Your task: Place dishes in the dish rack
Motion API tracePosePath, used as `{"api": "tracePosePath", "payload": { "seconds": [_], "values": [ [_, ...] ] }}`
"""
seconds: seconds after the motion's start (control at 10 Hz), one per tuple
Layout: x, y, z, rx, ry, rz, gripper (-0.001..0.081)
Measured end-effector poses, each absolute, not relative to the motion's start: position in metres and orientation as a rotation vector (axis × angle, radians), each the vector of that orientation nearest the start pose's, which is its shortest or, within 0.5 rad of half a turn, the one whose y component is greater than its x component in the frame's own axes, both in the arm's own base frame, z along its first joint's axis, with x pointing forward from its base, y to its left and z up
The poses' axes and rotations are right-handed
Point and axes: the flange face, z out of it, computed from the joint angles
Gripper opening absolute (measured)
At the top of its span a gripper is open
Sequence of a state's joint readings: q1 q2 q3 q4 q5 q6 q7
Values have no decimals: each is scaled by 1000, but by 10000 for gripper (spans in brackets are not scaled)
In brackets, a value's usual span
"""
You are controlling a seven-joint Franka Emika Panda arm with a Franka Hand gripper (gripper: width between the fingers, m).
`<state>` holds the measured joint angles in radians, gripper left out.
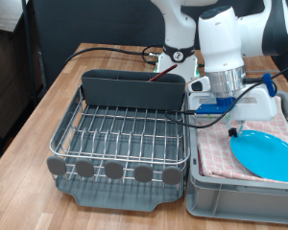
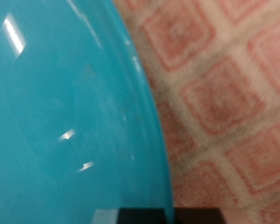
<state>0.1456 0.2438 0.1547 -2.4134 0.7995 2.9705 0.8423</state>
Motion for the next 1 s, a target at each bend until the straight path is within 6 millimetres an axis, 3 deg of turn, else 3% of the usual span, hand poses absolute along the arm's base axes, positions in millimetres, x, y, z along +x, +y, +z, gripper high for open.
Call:
{"api": "tracePosePath", "payload": {
  "seconds": [0.4, 1.0],
  "values": [
    [502, 92, 267, -2267, 1712, -110, 16],
    [493, 79, 321, -2405, 1717, -130, 16]
  ]
}}
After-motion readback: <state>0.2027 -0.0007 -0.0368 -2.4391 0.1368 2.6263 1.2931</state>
